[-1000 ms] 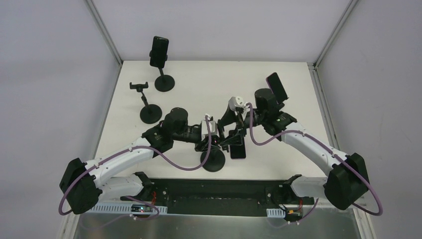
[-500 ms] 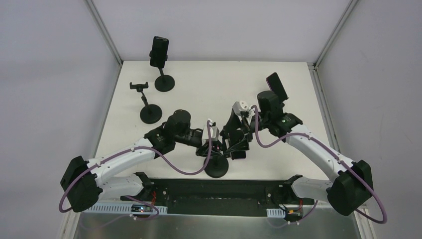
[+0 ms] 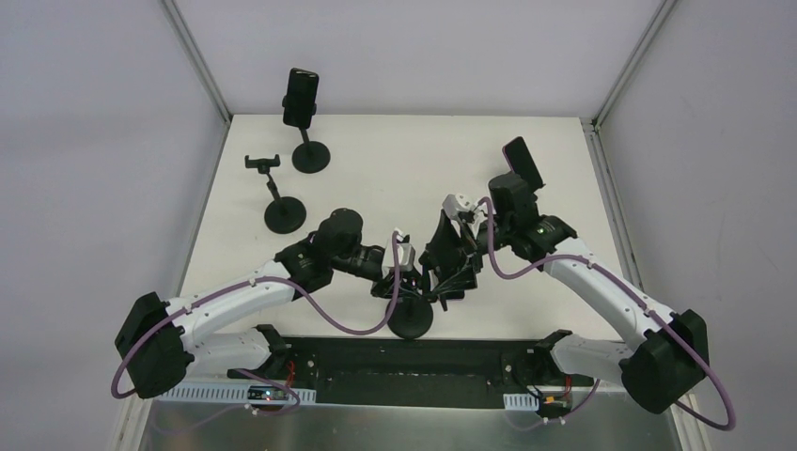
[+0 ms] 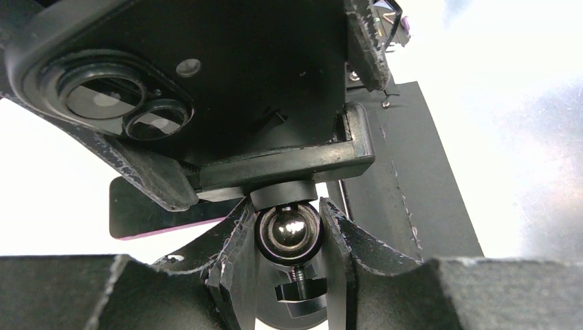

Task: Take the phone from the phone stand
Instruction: Remove the phone from the phone stand, then place the phone at the center of the board.

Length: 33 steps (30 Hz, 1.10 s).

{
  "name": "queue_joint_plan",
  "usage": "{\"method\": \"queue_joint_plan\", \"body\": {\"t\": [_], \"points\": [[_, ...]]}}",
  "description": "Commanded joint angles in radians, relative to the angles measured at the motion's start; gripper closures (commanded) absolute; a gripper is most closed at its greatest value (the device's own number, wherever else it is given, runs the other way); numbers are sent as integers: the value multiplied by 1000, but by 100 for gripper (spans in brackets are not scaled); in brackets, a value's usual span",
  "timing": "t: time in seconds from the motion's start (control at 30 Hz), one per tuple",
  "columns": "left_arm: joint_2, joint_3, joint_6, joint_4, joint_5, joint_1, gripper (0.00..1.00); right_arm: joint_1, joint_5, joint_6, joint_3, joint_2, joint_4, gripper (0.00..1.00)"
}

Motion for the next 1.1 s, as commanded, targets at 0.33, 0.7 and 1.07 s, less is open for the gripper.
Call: {"method": "queue_joint_plan", "body": {"t": [0.33, 0.7, 1.07], "points": [[68, 103, 43, -98, 17, 80, 100, 18, 37, -9, 2, -125, 9, 100], [52, 103, 39, -103, -100, 141, 100, 27, 50, 106, -10, -217, 2, 100], [-89, 76, -31, -149, -280, 237, 100, 25, 1163, 807, 14, -167, -34, 100]]}}
